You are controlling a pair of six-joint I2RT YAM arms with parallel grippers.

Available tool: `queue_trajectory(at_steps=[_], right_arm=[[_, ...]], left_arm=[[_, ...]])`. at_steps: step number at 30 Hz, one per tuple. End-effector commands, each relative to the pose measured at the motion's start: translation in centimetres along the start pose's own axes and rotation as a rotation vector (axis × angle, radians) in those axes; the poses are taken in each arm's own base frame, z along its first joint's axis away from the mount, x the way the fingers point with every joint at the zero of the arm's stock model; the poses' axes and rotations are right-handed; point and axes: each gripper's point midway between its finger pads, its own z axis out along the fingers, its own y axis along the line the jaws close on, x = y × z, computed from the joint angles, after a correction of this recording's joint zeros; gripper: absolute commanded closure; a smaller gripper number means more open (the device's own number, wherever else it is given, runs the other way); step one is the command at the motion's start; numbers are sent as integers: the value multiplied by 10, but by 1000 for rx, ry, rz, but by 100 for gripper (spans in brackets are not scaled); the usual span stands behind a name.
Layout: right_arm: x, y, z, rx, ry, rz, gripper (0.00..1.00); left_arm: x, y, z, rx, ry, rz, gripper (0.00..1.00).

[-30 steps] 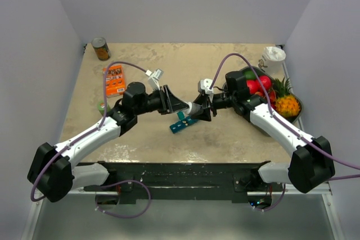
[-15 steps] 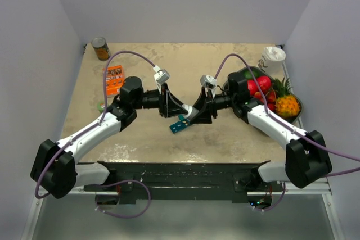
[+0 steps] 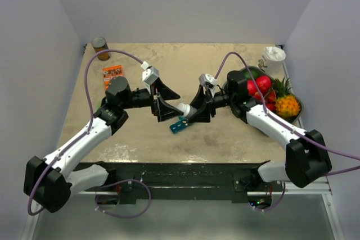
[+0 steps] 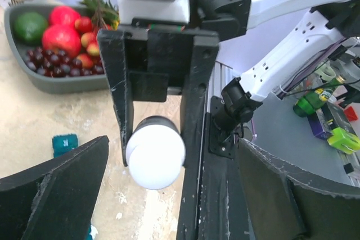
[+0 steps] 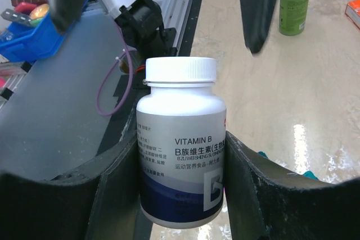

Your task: Sort the pills into containers

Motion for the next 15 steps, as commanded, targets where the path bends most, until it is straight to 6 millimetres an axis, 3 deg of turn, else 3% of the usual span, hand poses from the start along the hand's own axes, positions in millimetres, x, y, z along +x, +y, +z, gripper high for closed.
queue_trajectory(at_steps=[1, 4, 5, 8, 11, 13, 15], right_arm=[[-24, 2, -1, 0, -12, -139, 100], [-25, -4, -3, 47, 5, -181, 100], [-20, -7, -5, 69, 25, -202, 100], [-17, -23, -13, 179, 86, -265, 100], [-16, -32, -18, 236, 120, -303, 100], [-16, -33, -19, 247, 126, -312, 100], [-14, -35, -20, 255, 132, -316, 100]], left_arm=[[-24, -10, -10, -42, -83, 57, 1], [-26, 0, -22, -156, -141, -20, 1], [-31, 12, -26, -244, -190, -66, 1], [-26, 17, -32, -302, -246, -230, 1], [-18, 26, -27, -322, -251, -395, 4], [-14, 29, -19, -309, -239, -494, 12], [-13, 29, -10, -319, -227, -521, 14]])
